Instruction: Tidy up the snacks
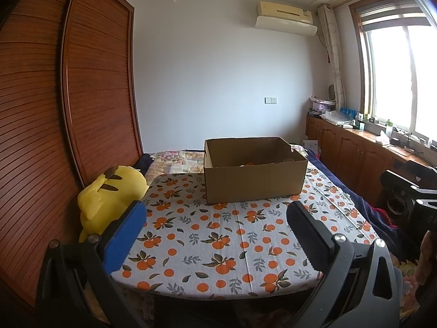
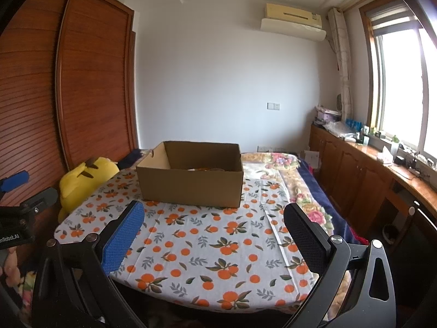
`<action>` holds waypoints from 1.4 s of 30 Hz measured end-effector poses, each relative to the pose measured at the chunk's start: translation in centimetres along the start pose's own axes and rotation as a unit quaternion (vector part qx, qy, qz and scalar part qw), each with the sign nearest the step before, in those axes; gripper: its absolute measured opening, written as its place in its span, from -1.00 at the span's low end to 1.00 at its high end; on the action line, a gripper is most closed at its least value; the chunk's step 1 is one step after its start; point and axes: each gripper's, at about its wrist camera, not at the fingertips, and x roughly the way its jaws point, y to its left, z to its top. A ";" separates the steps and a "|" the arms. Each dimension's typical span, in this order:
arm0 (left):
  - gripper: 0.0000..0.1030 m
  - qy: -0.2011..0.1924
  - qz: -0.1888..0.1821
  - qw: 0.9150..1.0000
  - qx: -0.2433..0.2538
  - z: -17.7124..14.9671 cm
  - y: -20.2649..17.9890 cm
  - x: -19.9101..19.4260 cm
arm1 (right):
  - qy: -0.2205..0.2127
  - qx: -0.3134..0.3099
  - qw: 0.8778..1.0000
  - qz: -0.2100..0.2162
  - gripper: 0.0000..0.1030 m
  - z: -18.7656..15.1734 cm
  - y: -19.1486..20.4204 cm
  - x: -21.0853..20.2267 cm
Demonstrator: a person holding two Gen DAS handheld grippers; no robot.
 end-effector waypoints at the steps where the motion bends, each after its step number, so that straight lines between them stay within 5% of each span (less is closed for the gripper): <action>1: 1.00 -0.001 0.000 1.000 0.000 0.0 0.0 -0.1 | 0.000 0.000 1.000 -0.001 1.00 0.0 0.0 0.0; 42: 1.00 -0.006 0.000 1.000 0.000 0.3 -0.1 -0.5 | -0.002 -0.004 1.000 0.002 1.00 0.0 0.3 -0.3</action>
